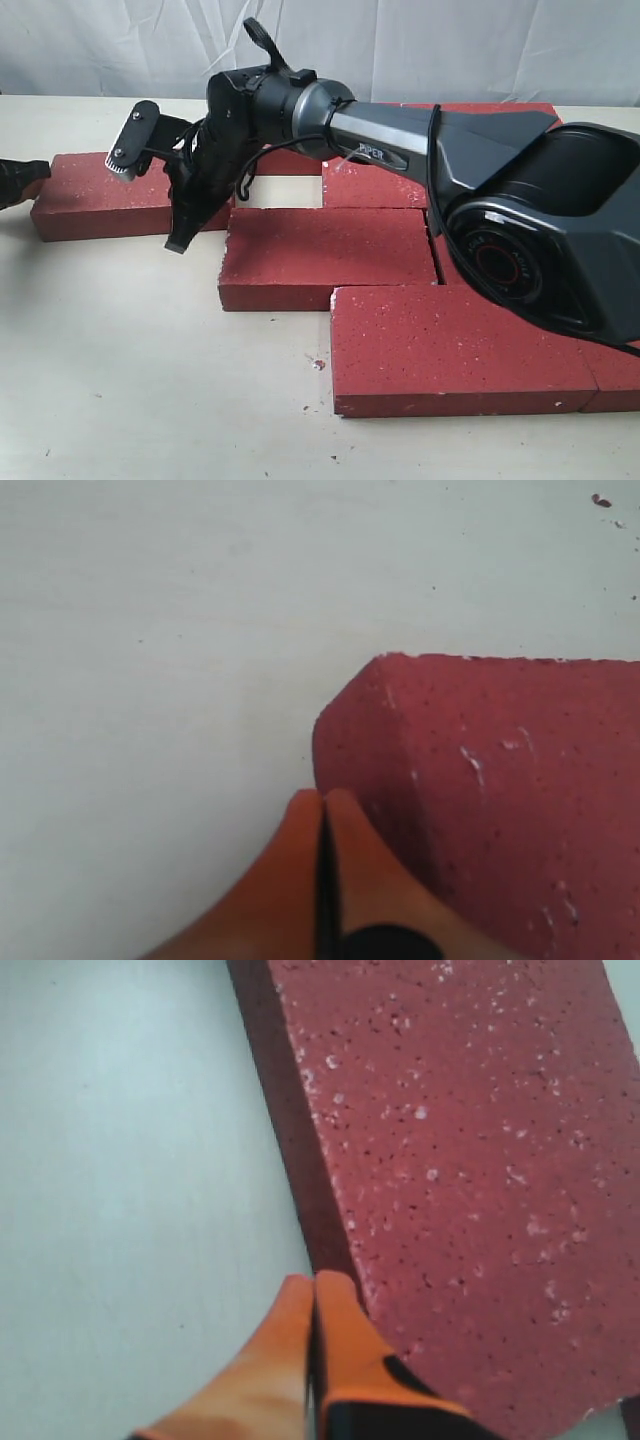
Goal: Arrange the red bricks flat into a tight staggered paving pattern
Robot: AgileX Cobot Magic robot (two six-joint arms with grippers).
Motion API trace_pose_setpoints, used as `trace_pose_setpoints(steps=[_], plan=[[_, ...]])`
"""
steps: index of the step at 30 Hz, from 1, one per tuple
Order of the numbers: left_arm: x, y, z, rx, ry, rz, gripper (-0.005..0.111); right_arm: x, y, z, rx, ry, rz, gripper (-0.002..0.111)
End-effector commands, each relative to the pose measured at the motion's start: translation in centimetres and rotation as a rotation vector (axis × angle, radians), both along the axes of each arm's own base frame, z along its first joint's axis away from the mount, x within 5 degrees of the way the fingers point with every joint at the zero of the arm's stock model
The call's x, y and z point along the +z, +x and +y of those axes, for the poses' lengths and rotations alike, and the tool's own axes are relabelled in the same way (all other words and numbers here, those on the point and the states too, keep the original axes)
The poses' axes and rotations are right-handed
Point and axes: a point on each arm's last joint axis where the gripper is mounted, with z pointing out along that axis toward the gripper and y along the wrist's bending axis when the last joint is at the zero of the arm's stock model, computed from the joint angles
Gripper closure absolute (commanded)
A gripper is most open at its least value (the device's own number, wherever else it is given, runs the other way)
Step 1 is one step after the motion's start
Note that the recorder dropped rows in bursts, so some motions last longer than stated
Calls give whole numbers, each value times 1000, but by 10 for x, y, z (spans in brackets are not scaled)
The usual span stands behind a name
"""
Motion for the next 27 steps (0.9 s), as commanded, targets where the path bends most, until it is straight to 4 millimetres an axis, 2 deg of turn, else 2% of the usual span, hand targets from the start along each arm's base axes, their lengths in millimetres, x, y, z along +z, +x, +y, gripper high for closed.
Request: trace_pose_setpoints(steps=[1, 4, 6, 9, 11, 17, 21, 27], plan=[[4, 3, -2, -10, -10, -30, 107, 26, 11, -7, -104, 10, -114, 109], [4, 3, -2, -10, -10, -30, 107, 43, 29, -25, -334, 55, -153, 109], [4, 3, -2, -9, -9, -30, 107, 46, 41, -40, -471, 103, -111, 109], [3, 2, -2, -8, -5, -27, 107, 38, 51, -56, -532, 103, -23, 109], [3, 2, -2, -9, 0, -22, 107, 25, 55, -62, -526, 82, 25, 109], [-1, 1, 4, 36, 43, 15, 107, -3, 57, -58, -502, 90, 86, 109], [0, 2, 4, 58, 22, 15, 107, -11, 60, -55, -508, 129, 70, 109], [4, 3, -6, -1, -37, -19, 107, -20, 62, -54, -512, 137, 68, 109]])
